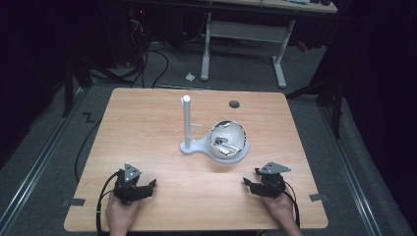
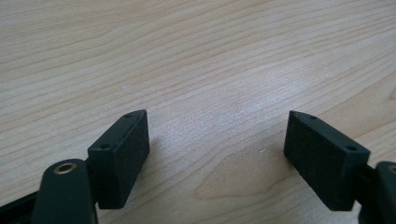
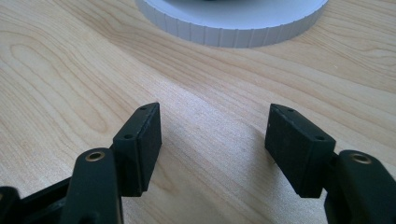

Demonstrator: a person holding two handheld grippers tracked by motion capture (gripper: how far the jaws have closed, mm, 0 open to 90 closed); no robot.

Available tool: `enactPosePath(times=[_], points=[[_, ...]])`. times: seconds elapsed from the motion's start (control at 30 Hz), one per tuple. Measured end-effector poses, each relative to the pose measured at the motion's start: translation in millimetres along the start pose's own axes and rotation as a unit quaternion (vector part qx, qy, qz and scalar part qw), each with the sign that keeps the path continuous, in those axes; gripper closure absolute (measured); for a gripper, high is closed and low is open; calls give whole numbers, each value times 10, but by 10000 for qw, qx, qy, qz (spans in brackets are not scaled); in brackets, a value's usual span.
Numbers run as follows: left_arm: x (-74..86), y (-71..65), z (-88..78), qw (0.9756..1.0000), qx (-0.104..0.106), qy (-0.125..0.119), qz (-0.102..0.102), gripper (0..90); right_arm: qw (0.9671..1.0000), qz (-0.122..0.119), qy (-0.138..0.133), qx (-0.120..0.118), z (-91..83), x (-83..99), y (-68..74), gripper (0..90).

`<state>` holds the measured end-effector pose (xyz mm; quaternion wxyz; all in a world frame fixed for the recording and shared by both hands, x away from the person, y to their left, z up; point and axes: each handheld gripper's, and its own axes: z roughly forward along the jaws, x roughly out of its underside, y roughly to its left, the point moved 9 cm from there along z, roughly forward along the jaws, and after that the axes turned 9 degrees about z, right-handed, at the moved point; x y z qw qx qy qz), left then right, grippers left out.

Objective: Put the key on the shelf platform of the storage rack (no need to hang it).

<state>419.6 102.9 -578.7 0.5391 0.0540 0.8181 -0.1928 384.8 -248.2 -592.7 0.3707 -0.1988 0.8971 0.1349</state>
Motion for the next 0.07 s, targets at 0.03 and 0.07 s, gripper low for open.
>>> enactPosePath(times=[0.03,0.07], points=[[0,0,1,10000,-2,-6,0,227,10000,-1,0,0,0,0,0,365],[0,0,1,10000,-2,-6,0,227,10000,-1,0,0,0,0,0,365]])
